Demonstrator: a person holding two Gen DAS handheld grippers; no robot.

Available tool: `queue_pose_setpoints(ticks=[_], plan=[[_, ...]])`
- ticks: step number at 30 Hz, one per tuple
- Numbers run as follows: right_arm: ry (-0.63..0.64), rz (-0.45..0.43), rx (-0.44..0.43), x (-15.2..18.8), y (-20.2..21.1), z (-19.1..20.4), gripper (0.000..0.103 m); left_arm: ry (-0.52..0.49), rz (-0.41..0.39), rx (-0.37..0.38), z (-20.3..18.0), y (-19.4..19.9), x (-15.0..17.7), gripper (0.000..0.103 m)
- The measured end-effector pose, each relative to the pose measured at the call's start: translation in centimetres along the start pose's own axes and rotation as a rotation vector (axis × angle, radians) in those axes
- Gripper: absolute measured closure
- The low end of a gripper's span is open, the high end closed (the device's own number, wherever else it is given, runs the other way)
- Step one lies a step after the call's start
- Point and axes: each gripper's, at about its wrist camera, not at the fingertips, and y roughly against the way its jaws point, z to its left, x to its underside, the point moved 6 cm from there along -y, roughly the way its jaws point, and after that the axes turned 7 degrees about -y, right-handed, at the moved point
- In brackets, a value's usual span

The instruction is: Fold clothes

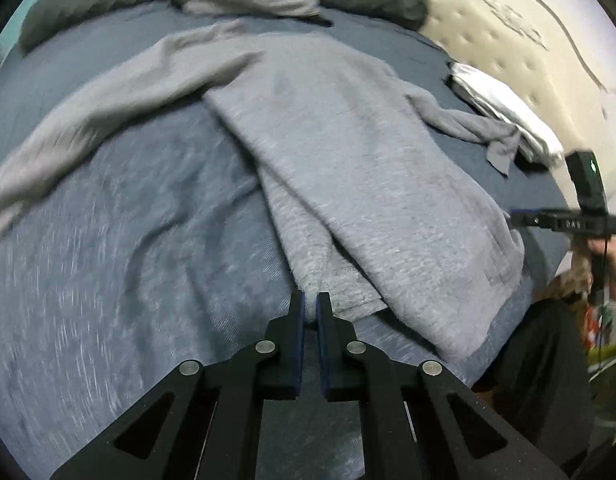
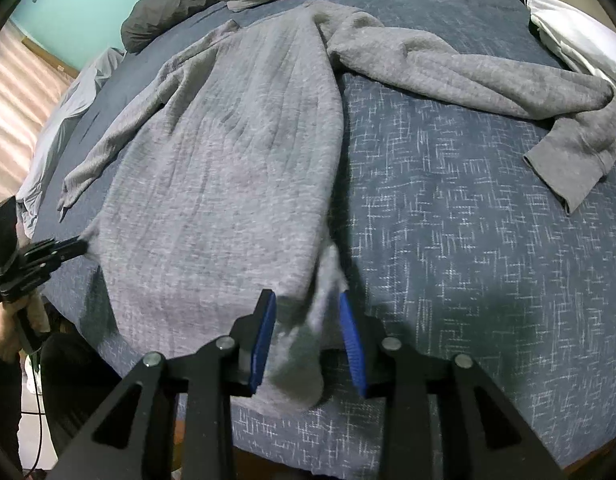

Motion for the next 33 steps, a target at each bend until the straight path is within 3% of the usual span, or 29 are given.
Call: queue_pose_setpoints(ticks=[3, 5, 8, 15, 18, 23, 26, 27, 33], plan=[[-0.006, 0.007, 0.005, 0.0, -0.1, 0.2, 0.070, 0.066, 0.029, -0.007, 1.4, -0.7, 1.0, 0.097], [-0.011, 0.011, 0.002, -0.4, 0.1, 0.5, 0.070, 0.052, 0.033, -0.072, 1.6, -0.8, 0.8, 0.096], [0.004, 0.012, 0.001, -0.8, 0.5, 1.3, 0.070, 0.019, 0.016, -0.104, 0.7, -0.6, -0.2, 0.092], [0.014, 0.015, 0.006, -1.3, 0.4, 1.9, 0.070, -0.118, 0.055, -0.121, -2.1, -2.9, -1.8, 0.083], [0.017, 0.018, 0.001, -1.4, 0.1, 2.3, 0.070, -0.111, 0.101, -0.123, -1.9, -4.9, -1.8, 0.075], [0.023, 0.026, -0.011, -1.0, -0.1, 2.7, 0.070, -0.116, 0.134, -0.132, -1.4, -7.2, -2.0, 0.075], [0.021, 0.027, -0.014, -1.0, -0.3, 2.7, 0.070, -0.127, 0.138, -0.128, -1.2, -7.8, -2.3, 0.084], [0.021, 0.028, -0.015, -1.1, -0.3, 2.7, 0.070, -0.124, 0.133, -0.125, -1.1, -7.8, -2.4, 0.097], [0.019, 0.027, -0.014, -1.1, -0.4, 2.9, 0.070, -0.132, 0.108, -0.099, -0.9, -6.6, -2.7, 0.101]])
